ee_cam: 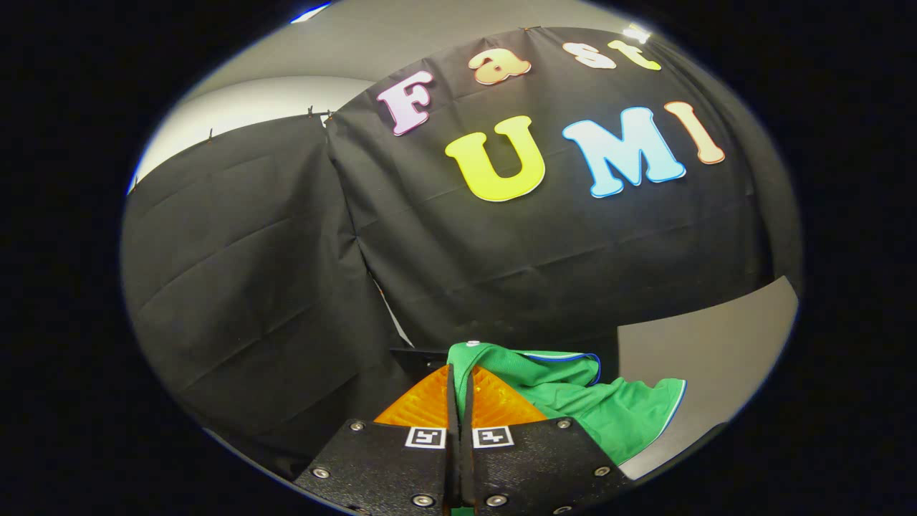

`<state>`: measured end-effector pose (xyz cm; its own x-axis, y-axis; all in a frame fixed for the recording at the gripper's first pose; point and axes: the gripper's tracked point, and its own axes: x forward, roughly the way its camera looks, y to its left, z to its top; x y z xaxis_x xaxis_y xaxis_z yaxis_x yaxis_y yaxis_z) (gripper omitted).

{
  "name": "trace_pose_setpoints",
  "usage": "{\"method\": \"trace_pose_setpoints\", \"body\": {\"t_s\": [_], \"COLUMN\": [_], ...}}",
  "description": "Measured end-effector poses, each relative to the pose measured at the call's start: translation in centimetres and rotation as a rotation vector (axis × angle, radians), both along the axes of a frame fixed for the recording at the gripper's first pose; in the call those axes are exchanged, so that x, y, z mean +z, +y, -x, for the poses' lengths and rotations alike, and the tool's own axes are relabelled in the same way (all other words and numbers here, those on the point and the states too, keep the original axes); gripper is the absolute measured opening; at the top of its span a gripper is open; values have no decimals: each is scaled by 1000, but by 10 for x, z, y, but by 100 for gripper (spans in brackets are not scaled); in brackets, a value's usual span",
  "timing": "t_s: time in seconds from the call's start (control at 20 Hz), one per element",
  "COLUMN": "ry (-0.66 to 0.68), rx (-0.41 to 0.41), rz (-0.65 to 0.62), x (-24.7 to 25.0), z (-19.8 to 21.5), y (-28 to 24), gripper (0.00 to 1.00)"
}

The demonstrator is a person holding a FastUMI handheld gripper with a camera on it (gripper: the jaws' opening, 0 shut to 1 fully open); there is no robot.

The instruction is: Put the clothes into the washing machine and then close the washing machine lid.

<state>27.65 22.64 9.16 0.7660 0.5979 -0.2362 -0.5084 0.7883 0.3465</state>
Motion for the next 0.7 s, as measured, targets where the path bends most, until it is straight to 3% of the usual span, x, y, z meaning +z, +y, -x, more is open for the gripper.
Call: {"method": "trace_pose_setpoints", "body": {"t_s": [0.4, 0.7], "ry": [20, 54], "rx": [96, 105], "rz": [5, 37], "x": [-21, -64], "z": [12, 16], "y": [97, 146], "gripper": [0, 0]}}
